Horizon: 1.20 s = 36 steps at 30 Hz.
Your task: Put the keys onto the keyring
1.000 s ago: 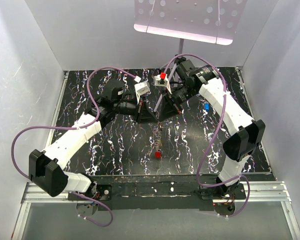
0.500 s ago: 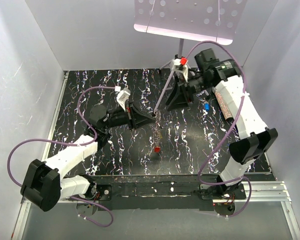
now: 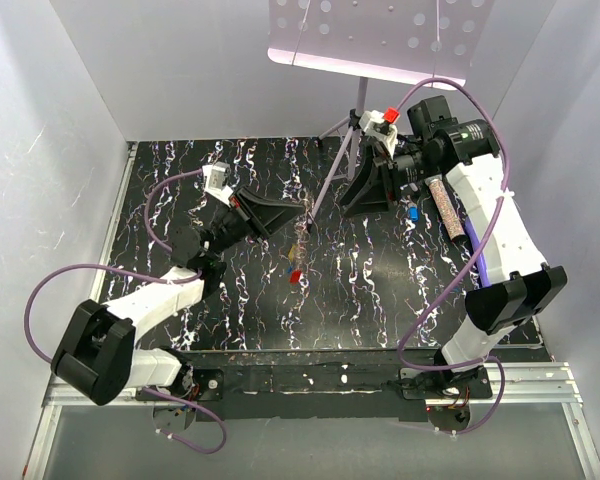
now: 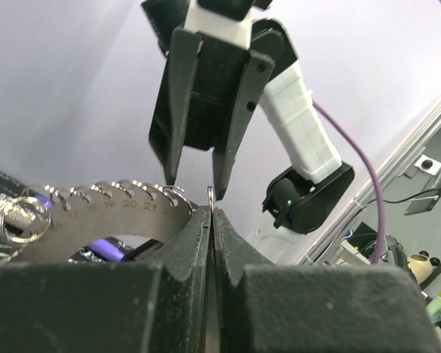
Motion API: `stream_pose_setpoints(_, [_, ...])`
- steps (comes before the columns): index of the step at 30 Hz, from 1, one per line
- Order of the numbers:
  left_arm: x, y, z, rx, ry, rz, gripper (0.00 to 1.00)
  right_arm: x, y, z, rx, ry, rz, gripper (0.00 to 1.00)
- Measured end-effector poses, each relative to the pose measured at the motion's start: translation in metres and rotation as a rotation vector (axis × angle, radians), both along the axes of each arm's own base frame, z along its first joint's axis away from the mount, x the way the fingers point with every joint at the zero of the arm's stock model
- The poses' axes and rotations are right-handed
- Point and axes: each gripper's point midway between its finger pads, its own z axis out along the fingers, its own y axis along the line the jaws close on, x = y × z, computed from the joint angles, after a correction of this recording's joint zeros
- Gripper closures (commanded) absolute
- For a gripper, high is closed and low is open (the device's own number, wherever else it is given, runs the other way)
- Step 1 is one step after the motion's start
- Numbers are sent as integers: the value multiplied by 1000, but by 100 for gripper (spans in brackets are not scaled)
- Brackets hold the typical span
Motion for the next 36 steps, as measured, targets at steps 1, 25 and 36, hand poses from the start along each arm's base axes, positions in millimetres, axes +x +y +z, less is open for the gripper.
stream_pose_setpoints(1, [0, 0, 5, -12, -1, -3, 100, 0, 0, 1, 4, 1, 0, 51])
stream_pose_setpoints(25, [140, 116, -95, 929, 211, 469, 100, 4, -74, -60, -136, 128, -380, 50])
stream_pose_setpoints(36, [221, 205, -192, 1264, 484, 628, 100, 13, -91, -71, -110, 137, -475, 50])
